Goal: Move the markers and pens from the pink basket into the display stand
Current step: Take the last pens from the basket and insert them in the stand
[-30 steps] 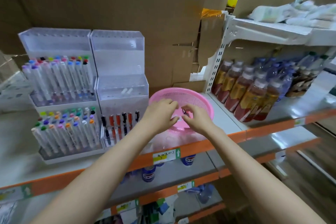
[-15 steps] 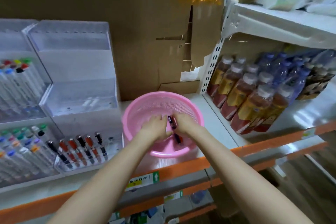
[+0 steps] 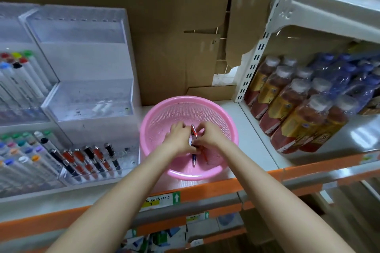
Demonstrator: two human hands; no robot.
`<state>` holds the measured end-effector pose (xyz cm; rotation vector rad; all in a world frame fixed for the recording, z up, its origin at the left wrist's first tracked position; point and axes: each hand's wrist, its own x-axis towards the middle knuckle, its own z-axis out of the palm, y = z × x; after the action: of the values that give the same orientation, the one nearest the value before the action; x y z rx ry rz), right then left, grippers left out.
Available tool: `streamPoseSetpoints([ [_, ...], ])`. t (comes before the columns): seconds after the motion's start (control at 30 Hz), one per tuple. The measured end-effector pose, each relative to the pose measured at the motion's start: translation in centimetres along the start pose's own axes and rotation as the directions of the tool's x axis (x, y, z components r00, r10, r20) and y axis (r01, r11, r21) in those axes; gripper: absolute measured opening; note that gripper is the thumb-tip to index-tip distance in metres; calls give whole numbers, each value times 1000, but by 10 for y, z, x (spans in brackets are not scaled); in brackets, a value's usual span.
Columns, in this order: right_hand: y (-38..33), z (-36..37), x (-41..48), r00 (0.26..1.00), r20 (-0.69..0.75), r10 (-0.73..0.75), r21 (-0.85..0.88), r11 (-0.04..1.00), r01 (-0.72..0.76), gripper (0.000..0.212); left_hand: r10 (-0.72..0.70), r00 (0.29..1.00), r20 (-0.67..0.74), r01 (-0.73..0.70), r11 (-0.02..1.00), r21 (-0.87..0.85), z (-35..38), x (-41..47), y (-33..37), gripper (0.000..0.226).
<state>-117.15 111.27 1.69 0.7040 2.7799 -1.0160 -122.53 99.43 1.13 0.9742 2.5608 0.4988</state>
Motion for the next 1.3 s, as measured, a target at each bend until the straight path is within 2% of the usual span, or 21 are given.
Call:
streamPoseSetpoints([
  [0.07, 0, 0, -2, 1000, -25, 19, 9, 1000, -19, 37, -13, 1000, -20, 12, 1000, -26, 0, 0, -1, 41],
  [0.2, 2, 3, -7, 988, -154, -22, -106, 994, 5, 31, -41, 994, -97, 40, 999, -11, 2, -1, -2, 30],
  [0.37, -1, 4, -11, 985, -151, -84, -221, 974, 49, 41, 60, 993, -104, -35, 972, 232, 0, -3, 4, 23],
  [0.43, -2, 3, -11, 986, -143, -86, -221, 974, 53, 40, 59, 991, -118, -29, 970, 241, -3, -3, 5, 18],
  [0.6, -1, 1, -11, 991, -125, -56, -183, 983, 33, 45, -19, 992, -125, 38, 988, 147, -8, -8, 7, 11],
  [0.7, -1, 0, -11, 990, -131, -51, -171, 985, 28, 46, -62, 991, -117, 73, 994, 85, -8, -6, 5, 16],
  [0.87, 1, -1, -10, 988, -127, -86, -113, 991, 71, 45, -117, 993, -24, 109, 969, -220, -13, -5, -2, 29],
  [1.0, -3, -2, -11, 972, -146, -186, -50, 982, 181, 31, -148, 986, -70, 110, 914, -390, -13, -7, -1, 9],
  [1.17, -15, -7, -22, 946, -193, -260, 133, 948, 288, 29, -143, 969, -200, 27, 871, -491, -25, -17, 3, 11],
  [1.27, -29, -12, -34, 925, -233, -299, 211, 913, 348, 28, -116, 965, -234, -77, 730, -679, -40, -34, 5, 11],
  [1.3, -35, -14, -38, 915, -260, -310, 233, 899, 370, 28, -92, 958, -273, -128, 712, -690, -46, -41, 4, 11],
])
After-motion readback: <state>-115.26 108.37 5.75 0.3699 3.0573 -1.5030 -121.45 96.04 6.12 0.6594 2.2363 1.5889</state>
